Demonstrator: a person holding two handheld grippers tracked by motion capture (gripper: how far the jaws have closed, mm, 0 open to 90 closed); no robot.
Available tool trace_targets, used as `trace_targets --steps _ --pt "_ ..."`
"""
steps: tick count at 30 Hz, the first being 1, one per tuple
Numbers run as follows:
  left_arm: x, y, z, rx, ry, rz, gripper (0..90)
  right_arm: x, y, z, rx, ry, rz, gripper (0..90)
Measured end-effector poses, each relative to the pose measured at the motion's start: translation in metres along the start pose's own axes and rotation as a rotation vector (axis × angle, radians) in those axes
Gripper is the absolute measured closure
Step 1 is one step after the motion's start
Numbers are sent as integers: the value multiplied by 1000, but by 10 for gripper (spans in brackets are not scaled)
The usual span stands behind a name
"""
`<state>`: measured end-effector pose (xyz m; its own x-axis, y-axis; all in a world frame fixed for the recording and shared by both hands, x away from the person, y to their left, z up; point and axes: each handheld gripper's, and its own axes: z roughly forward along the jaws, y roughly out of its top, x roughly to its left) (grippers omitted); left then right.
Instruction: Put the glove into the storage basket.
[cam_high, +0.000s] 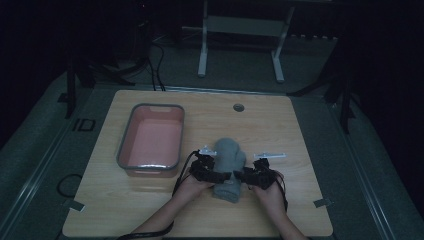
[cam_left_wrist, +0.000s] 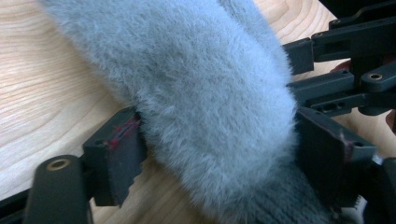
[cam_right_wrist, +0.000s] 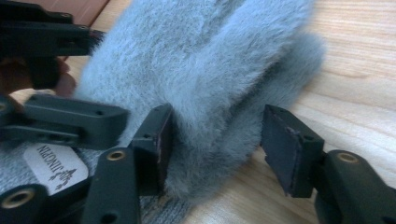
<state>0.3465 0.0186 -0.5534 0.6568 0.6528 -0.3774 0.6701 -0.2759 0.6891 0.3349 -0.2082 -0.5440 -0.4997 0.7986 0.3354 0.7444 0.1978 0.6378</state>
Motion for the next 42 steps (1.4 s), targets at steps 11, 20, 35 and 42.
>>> trace_targets --steps 11,20,35,42 --pt "-5 2 1 4 -31 51 600 8 2 1 28 -8 -79 790" --pt "-8 7 -10 -28 -69 55 762 13 5 -9 3 10 -105 825" --pt "-27 58 -59 -80 -50 181 769 33 46 -55 -136 63 -135 825" --pt "-22 75 -87 -93 -13 217 769 49 70 -58 -164 78 -174 826"
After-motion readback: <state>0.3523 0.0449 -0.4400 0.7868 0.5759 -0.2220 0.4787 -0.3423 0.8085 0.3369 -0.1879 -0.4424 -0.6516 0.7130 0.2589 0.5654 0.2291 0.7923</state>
